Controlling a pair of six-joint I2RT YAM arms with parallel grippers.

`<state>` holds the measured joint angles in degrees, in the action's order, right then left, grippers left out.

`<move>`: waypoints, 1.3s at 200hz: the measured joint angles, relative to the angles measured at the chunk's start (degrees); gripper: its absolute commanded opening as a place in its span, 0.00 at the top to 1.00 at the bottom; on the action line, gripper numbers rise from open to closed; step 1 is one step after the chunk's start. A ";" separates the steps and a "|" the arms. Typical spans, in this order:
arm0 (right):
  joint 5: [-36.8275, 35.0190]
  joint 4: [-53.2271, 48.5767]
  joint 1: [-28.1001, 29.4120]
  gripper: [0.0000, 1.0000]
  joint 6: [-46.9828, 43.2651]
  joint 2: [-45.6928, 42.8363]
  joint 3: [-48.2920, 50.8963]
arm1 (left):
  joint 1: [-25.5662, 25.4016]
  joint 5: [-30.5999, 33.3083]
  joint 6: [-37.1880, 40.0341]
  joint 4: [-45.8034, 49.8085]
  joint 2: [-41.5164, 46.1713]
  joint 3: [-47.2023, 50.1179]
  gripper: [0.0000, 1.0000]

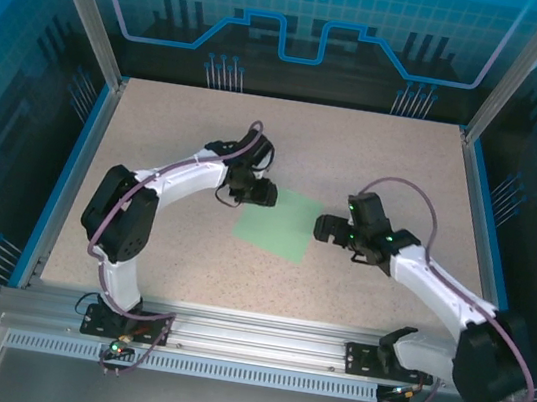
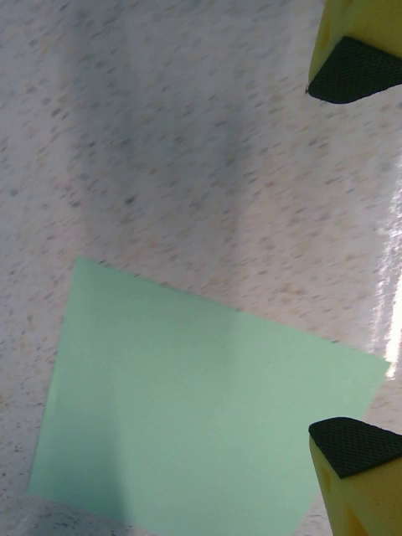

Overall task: Fold a paper plane with a square sheet of paper (fold left side to right side)
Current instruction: Move the square sheet of paper to the center of the table, then pick up the square sheet of paper from the center of the table.

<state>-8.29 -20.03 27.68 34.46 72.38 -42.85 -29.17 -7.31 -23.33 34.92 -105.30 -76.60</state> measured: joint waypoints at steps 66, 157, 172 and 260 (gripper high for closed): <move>-0.22 5.14 1.22 0.00 -0.24 24.04 -14.88 | 0.52 -3.50 -1.03 -2.27 -0.76 6.93 0.51; 1.90 3.61 3.74 0.00 -0.83 34.99 -22.71 | 0.90 -4.42 -2.29 -5.31 -2.34 10.08 0.54; 2.80 3.34 4.81 0.01 -0.83 35.01 -22.86 | 0.90 -4.52 -2.29 -5.55 -2.34 10.25 0.55; 3.61 2.05 8.11 0.01 -1.07 34.93 -22.88 | 0.94 -5.11 -2.51 -6.84 -2.34 10.56 0.56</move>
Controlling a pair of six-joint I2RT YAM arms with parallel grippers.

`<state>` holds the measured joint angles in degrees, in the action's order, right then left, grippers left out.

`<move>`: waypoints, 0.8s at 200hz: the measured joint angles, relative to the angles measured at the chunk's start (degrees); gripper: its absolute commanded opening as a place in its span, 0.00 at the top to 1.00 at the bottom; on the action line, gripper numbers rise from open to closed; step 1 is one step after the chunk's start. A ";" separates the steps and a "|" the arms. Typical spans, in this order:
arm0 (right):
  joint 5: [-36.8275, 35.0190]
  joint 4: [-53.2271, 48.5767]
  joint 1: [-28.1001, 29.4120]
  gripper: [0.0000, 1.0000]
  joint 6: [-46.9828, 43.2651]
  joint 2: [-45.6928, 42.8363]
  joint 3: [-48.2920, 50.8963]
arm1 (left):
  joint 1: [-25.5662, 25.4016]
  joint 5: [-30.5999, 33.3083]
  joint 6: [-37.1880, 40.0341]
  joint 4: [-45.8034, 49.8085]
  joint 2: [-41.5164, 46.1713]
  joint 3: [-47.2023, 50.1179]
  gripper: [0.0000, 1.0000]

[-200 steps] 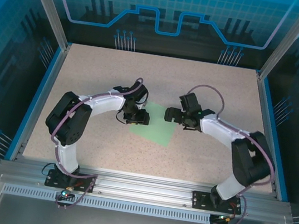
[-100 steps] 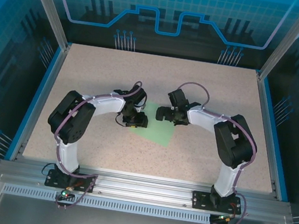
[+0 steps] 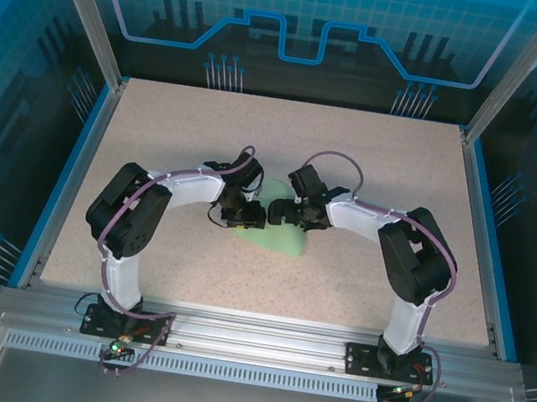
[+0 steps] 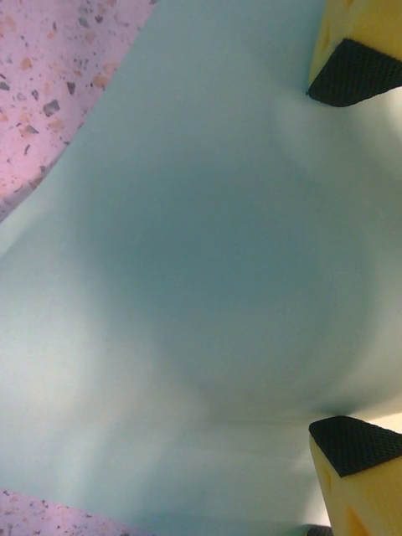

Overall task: Fold a paper plane with a square sheet of paper (fold left side to right side)
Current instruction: Pick up the square sheet of paper from the center of the table.

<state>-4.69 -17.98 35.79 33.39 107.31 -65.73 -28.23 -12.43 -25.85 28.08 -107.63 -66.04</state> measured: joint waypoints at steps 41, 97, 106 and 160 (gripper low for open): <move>0.48 -0.61 -0.26 0.09 -0.74 -0.04 0.00 | 0.00 -0.07 -0.26 -0.20 0.00 0.15 0.56; 4.00 -1.05 -0.26 0.30 -1.18 -0.02 -0.07 | 0.00 -0.13 -0.85 -0.37 0.07 0.20 0.55; 4.74 -1.09 -0.24 0.36 -1.16 -0.02 -0.09 | 0.00 -0.31 -0.85 -0.42 0.15 0.22 0.55; 8.39 -1.01 -0.37 0.68 -2.60 -0.11 -0.13 | 0.55 -1.42 -0.83 -1.86 2.71 2.71 0.50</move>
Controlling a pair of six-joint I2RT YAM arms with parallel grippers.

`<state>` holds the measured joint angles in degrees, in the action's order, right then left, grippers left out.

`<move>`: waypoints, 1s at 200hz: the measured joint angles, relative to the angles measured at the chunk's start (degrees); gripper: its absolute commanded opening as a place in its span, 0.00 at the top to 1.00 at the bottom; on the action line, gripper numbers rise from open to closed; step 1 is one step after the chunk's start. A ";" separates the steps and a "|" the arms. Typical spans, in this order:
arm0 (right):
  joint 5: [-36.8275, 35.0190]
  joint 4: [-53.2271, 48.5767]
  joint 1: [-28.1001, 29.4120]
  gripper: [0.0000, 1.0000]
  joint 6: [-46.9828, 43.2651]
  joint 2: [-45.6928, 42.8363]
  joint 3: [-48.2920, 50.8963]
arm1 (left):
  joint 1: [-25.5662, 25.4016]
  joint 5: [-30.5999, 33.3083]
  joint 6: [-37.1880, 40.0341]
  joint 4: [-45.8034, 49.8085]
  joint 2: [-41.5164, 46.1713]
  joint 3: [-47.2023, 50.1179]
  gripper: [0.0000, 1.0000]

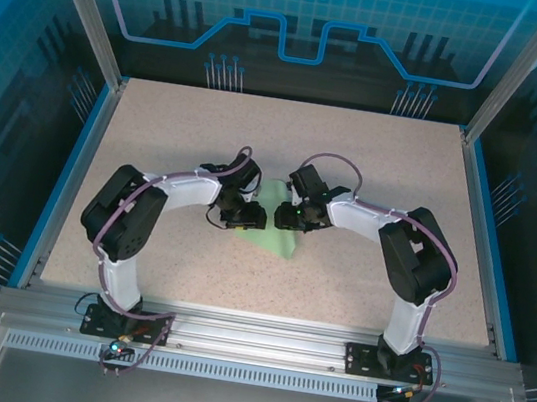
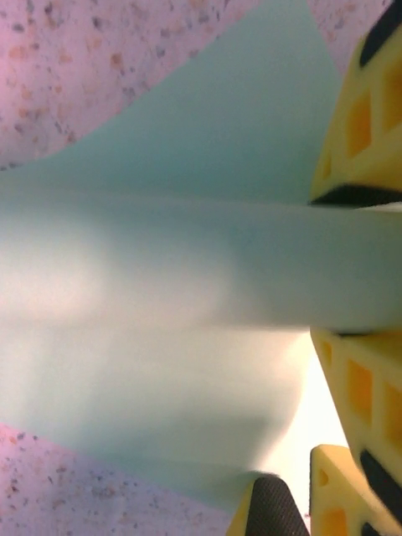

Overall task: Fold a paper plane with a square sheet of paper (fold left side to right side)
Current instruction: Pick up the square sheet of paper from the center of the table, then place a square sheet of paper at the center of the table.

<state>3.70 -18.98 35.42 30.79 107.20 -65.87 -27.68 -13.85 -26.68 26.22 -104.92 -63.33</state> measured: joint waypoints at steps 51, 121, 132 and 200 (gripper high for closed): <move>6.71 3.32 -2.45 0.76 -2.05 -5.70 2.99 | 6.19 -3.37 0.07 -2.51 11.28 5.25 0.37; 23.93 8.07 -10.54 0.77 -8.68 -25.92 11.04 | 16.09 -19.06 -1.99 -18.97 29.83 17.86 0.13; 26.86 8.17 -11.43 0.77 -9.51 -28.89 11.04 | 16.83 -21.90 -2.89 -22.16 31.69 18.53 0.12; 41.72 5.75 -10.84 0.77 -11.58 -34.51 6.80 | 16.76 -36.41 -8.00 -38.36 33.86 18.51 0.12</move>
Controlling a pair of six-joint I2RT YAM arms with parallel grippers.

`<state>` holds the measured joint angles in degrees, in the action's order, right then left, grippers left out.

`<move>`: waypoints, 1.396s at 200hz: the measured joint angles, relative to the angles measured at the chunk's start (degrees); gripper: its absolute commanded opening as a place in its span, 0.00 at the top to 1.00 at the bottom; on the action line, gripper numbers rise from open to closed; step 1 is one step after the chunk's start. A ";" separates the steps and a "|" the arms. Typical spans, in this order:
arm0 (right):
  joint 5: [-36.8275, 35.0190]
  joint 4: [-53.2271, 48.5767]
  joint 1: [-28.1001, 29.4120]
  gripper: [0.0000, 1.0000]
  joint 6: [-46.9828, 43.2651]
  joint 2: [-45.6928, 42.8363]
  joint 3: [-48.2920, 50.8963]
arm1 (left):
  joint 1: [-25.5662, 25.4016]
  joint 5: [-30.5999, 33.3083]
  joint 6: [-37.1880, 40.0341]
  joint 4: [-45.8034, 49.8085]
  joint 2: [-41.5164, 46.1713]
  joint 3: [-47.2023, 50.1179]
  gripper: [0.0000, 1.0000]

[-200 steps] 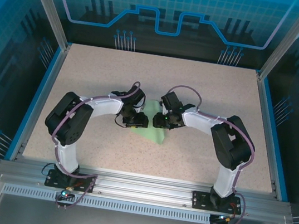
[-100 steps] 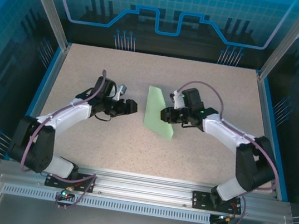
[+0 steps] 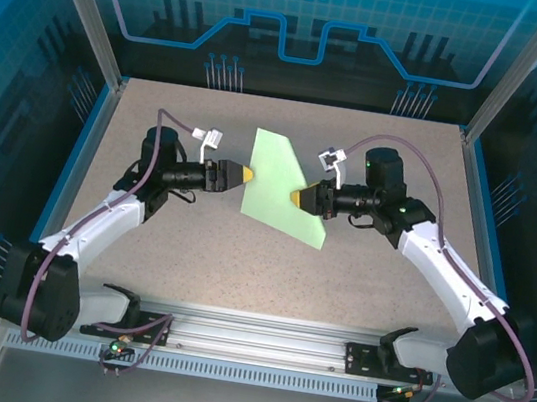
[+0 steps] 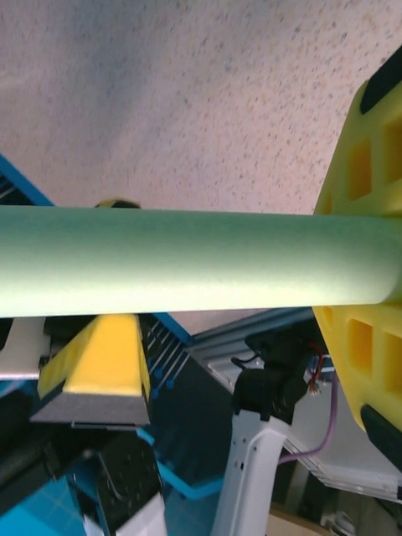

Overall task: Fold a paper plane with a square sheet of paper (fold left side to right side)
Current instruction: Place a square sheet of paper at the center of the table.

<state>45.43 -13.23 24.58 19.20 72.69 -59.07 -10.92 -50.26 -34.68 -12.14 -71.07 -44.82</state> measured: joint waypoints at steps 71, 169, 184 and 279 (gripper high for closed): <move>-0.68 -1.29 1.75 0.75 0.15 0.00 -1.03 | -3.28 -3.61 0.66 0.11 1.68 -2.25 0.80; -20.22 -9.14 -0.26 0.37 1.38 0.07 2.58 | -4.72 2.86 2.12 5.90 -5.90 -0.79 0.96; -24.52 -10.73 -0.26 0.33 1.90 0.15 4.33 | -5.05 4.44 2.05 5.90 -10.19 0.55 0.96; -32.59 -8.28 -0.28 0.74 8.15 5.97 12.26 | -5.29 13.16 3.50 11.72 -23.34 2.69 0.98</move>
<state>12.84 -21.52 24.29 27.35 78.65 -46.81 -16.21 -37.10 -31.18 -0.43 -94.41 -42.13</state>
